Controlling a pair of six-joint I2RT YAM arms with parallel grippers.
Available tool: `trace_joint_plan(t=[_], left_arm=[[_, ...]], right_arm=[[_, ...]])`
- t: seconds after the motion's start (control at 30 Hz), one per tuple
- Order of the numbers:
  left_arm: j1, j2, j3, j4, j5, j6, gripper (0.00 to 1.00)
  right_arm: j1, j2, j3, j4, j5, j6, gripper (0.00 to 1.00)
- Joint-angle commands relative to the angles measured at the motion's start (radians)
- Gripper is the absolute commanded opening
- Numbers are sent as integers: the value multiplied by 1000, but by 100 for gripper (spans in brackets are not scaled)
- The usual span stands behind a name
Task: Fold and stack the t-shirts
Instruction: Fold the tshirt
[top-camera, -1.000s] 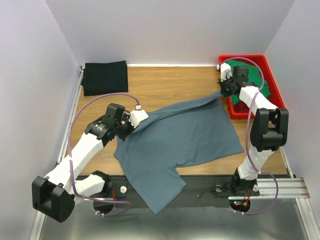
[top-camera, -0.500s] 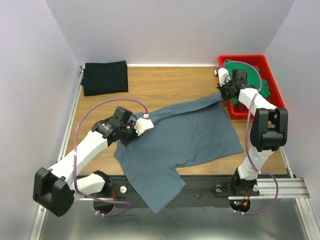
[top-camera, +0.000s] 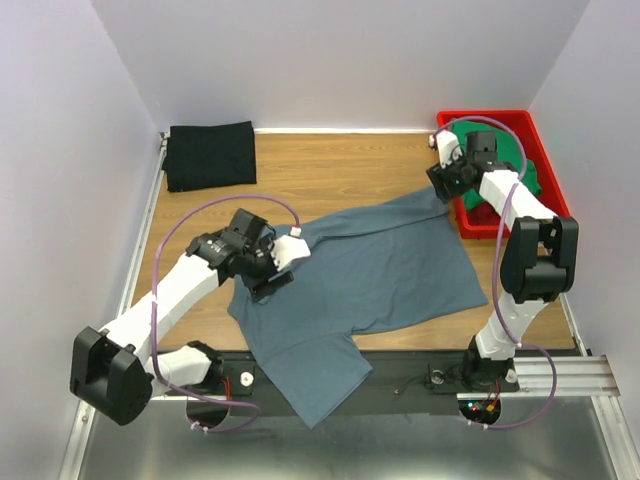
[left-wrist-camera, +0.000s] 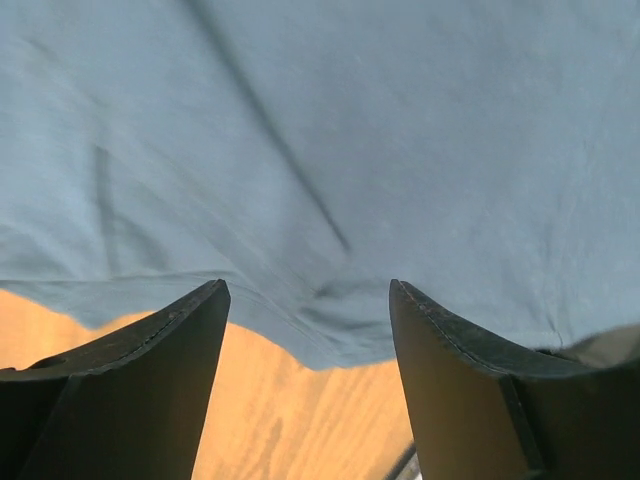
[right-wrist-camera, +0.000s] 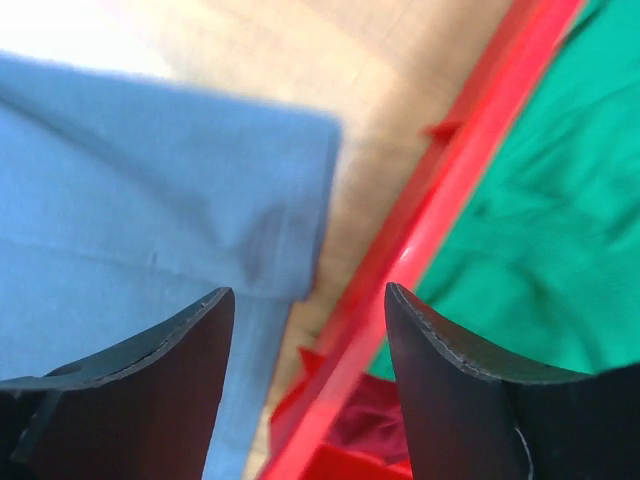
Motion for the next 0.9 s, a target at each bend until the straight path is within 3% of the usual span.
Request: trace_joint_plan(t=[0.0, 0.17, 0.4, 0.77, 0.87], left_arm=[[80, 13, 82, 88, 3, -36, 76], [374, 187, 205, 173, 49, -76, 73], [575, 434, 299, 193, 38, -130, 59], [603, 597, 241, 208, 30, -136, 56], [605, 623, 224, 239, 11, -148, 44]], right_arm=[[-3, -6, 118, -49, -66, 49, 67], [36, 46, 158, -78, -79, 69, 56], [98, 147, 176, -112, -39, 69, 44], [110, 253, 193, -149, 44, 74, 41], [112, 262, 189, -153, 59, 77, 41]])
